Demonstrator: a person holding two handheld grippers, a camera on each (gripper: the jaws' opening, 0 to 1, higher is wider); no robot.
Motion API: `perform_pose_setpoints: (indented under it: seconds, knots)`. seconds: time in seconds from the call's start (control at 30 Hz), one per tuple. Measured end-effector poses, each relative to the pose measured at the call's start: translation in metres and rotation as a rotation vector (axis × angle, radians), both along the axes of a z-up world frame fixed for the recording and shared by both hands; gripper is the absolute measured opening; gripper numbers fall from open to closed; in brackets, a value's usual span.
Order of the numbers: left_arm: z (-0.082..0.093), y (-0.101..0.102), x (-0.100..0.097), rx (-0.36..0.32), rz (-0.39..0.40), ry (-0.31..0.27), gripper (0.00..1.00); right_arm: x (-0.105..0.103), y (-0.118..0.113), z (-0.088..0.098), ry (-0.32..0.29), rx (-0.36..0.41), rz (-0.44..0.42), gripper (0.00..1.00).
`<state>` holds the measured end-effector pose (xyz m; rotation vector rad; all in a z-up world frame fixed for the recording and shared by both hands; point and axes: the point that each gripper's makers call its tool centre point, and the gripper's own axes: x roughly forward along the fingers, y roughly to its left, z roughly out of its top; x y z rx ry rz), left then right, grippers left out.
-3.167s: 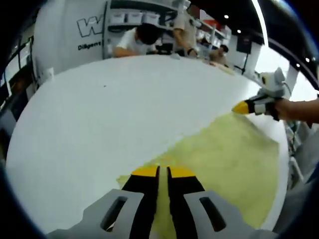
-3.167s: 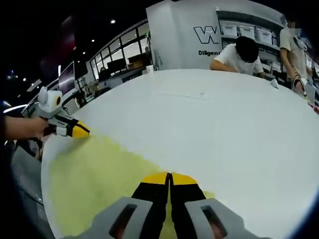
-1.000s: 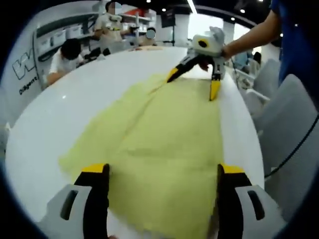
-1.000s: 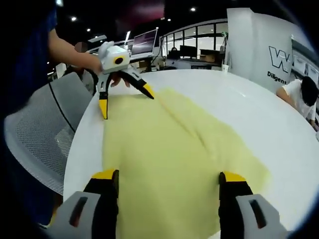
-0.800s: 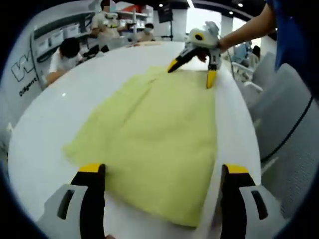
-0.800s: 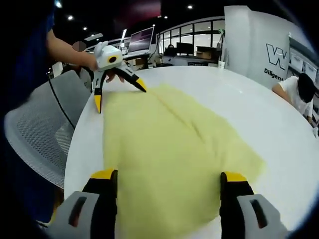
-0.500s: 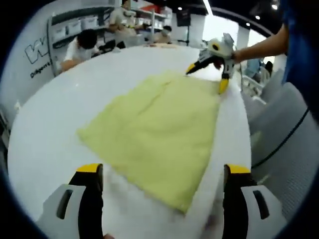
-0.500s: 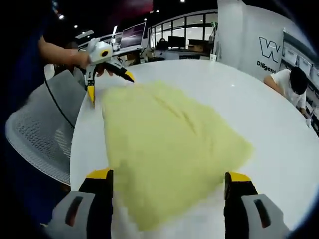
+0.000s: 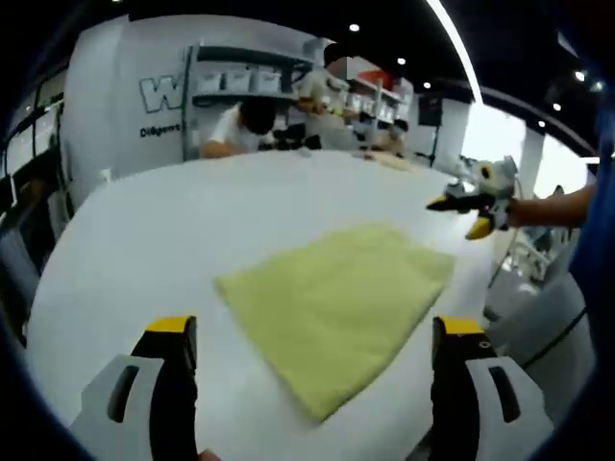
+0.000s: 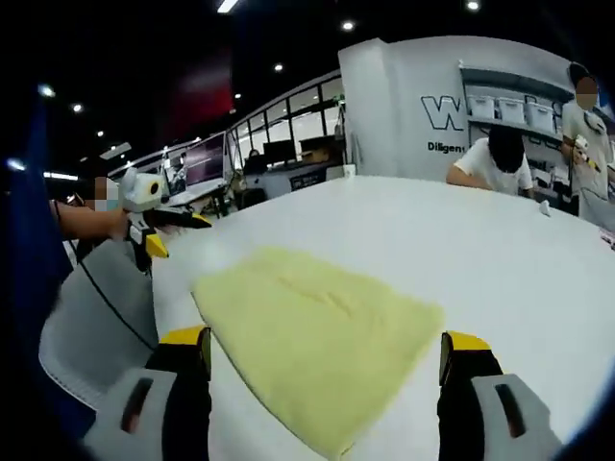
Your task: Fold the garment on the visible template until the final outline fits inside the template.
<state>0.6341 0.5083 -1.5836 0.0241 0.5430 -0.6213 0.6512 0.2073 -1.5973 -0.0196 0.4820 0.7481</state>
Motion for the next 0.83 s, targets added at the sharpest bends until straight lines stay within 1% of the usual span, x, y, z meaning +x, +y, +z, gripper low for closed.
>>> perform_pose_setpoints:
  seconds: [0.03, 0.13, 0.2, 0.27, 0.3, 0.43, 0.5, 0.57, 0.77, 0.83]
  knots:
    - [0.001, -0.003, -0.004, -0.009, 0.004, 0.009, 0.99, -0.006, -0.001, -0.001, 0.005, -0.003, -0.007, 0.99]
    - [0.004, -0.007, -0.013, -0.020, 0.011, 0.013, 0.99, -0.015, -0.003, -0.001, 0.015, 0.006, -0.023, 0.99]
    - [0.007, -0.009, -0.020, -0.041, 0.029, 0.013, 0.99, -0.026, -0.005, 0.000, 0.032, 0.036, -0.059, 0.99]
    - [0.009, -0.008, -0.026, -0.061, 0.044, 0.010, 0.99, -0.028, -0.009, 0.000, 0.033, 0.051, -0.078, 0.99]
    - [0.007, -0.005, -0.027, -0.055, 0.054, 0.013, 0.99, -0.033, -0.008, 0.003, 0.042, 0.079, -0.098, 0.99]
    - [0.007, -0.004, -0.029, -0.062, 0.067, 0.009, 0.99, -0.033, -0.017, 0.006, 0.038, 0.104, -0.141, 0.99]
    - [0.010, -0.007, -0.032, -0.071, 0.081, 0.007, 0.99, -0.033, -0.019, 0.009, 0.029, 0.125, -0.166, 0.99]
    - [0.011, -0.011, -0.035, -0.068, 0.084, 0.005, 0.99, -0.032, -0.020, 0.010, 0.025, 0.138, -0.172, 0.99]
    - [0.011, -0.012, -0.033, -0.075, 0.085, 0.004, 0.99, -0.036, -0.017, 0.007, 0.038, 0.123, -0.165, 0.99]
    - [0.014, -0.013, -0.033, -0.075, 0.086, -0.001, 0.99, -0.037, -0.017, 0.005, 0.041, 0.123, -0.166, 0.99]
